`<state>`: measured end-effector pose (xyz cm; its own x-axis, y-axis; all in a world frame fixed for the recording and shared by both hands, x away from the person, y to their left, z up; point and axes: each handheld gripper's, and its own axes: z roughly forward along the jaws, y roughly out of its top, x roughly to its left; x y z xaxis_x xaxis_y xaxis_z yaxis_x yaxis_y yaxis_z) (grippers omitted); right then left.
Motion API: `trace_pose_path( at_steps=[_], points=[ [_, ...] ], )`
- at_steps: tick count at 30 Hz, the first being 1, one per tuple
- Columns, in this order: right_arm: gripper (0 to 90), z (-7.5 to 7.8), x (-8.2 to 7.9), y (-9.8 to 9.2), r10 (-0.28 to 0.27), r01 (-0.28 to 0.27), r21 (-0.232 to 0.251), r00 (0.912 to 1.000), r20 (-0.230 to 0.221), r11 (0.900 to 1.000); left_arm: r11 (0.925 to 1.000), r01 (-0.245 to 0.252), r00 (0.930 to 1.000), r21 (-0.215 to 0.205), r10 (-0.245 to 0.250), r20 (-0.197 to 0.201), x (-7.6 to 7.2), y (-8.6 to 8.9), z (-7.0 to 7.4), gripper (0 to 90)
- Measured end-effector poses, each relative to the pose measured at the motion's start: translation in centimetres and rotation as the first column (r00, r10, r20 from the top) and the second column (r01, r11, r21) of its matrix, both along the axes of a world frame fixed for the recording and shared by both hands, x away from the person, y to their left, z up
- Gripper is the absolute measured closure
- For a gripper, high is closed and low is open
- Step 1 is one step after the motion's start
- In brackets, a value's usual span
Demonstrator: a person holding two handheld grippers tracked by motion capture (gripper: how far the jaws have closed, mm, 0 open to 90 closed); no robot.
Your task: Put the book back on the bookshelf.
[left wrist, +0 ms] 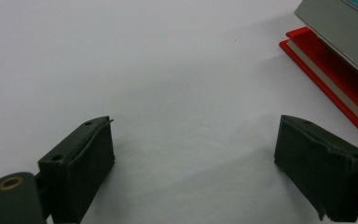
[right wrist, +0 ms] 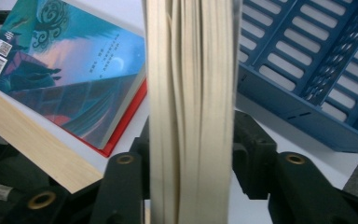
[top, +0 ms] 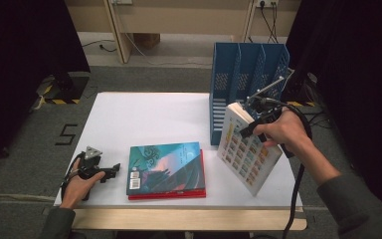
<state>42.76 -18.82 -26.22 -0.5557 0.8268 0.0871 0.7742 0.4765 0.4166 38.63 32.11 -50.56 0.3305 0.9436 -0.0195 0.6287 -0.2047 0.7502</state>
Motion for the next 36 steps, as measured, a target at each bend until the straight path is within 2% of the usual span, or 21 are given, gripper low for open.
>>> trace_pose_path(
  at_steps=[2,9,12,14,18,24,33,36],
  points=[
    [65.6,-0.2,0.0,0.1,0.019,-0.019,-0.028,0.9998,0.009,0.999,1.0000,0.000,1.0000,0.001,0.000,-0.001,0.0,0.0,0.0,10.8],
    [65.3,-0.6,0.1,-0.2,0.013,-0.013,-0.023,0.9999,0.000,1.000,1.0000,0.000,1.0000,0.000,0.000,-0.001,0.0,0.0,0.0,10.8],
    [68.5,-0.6,0.1,-0.2,0.024,-0.024,-0.031,0.9997,0.001,0.999,1.0000,0.000,1.0000,0.000,0.000,-0.001,0.0,0.0,0.0,10.8],
    [72.0,-0.5,0.1,-0.1,0.065,-0.065,-0.054,0.9979,0.000,0.996,1.0000,0.000,1.0000,0.000,0.000,-0.001,0.0,0.0,0.0,10.8],
    [73.5,-0.4,0.1,-0.1,0.094,-0.093,-0.087,0.9956,0.008,0.992,1.0000,0.000,1.0000,0.000,0.000,-0.001,0.0,0.0,0.0,10.8],
    [73.7,-0.3,0.2,-0.6,0.121,-0.120,-0.090,0.9925,0.014,0.989,1.0000,0.000,1.0000,0.000,0.000,-0.001,0.0,0.0,0.0,10.8],
    [73.9,0.0,0.0,-0.9,0.119,-0.115,-0.075,0.9918,0.048,0.991,1.0000,0.000,1.0000,0.000,0.000,-0.001,0.0,0.0,0.0,10.7],
    [73.9,1.2,-0.5,-1.5,0.102,-0.098,-0.055,0.9919,0.077,0.994,1.0000,-0.001,1.0000,-0.001,0.001,-0.001,0.0,0.0,0.0,10.7]
  ],
)
